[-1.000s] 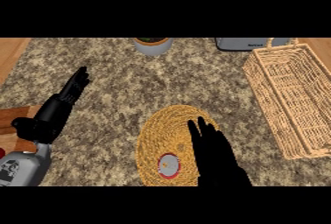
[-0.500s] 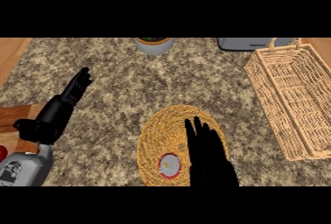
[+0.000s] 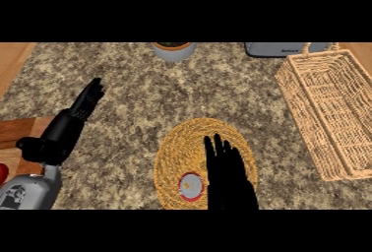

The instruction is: Pick the can from the placemat and place it in the basket

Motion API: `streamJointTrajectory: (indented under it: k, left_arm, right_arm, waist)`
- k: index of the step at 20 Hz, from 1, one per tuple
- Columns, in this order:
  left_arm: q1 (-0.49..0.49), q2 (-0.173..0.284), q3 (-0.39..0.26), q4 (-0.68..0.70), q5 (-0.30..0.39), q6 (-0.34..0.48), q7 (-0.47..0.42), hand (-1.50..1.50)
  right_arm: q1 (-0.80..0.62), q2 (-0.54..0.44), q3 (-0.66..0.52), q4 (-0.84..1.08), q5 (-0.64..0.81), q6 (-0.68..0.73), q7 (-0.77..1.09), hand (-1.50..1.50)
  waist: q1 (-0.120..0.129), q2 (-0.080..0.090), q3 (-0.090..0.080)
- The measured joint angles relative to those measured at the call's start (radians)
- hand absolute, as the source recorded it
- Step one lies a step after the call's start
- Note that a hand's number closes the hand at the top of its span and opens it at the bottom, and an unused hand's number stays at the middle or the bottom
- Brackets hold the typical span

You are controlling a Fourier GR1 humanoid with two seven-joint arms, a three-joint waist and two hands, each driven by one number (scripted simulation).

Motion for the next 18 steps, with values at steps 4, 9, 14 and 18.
streamJointTrajectory:
  k: [4,9,14,18]
  left_arm:
    - [0.007,-0.011,0.023,0.002,-0.014,-0.023,-0.007,0.0]
    - [0.024,-0.027,0.033,-0.018,-0.03,-0.035,0.001,0.0]
    - [0.017,-0.03,0.052,-0.028,-0.03,-0.055,0.024,0.0]
    - [0.013,-0.049,0.052,-0.014,-0.052,-0.057,0.01,0.0]
  right_arm:
    - [-0.005,0.0,0.011,0.018,-0.011,-0.039,-0.021,-1.5]
    - [-0.023,-0.008,0.027,0.035,-0.021,-0.055,-0.004,-1.5]
    - [-0.038,-0.007,0.051,0.069,-0.022,-0.065,0.026,-1.5]
    - [-0.054,-0.002,0.036,0.131,-0.045,-0.075,0.016,-1.5]
  waist:
    - [0.001,0.0,0.0]
    - [0.002,0.0,0.0]
    - [0.002,0.0,0.0]
    - [0.002,0.001,0.0]
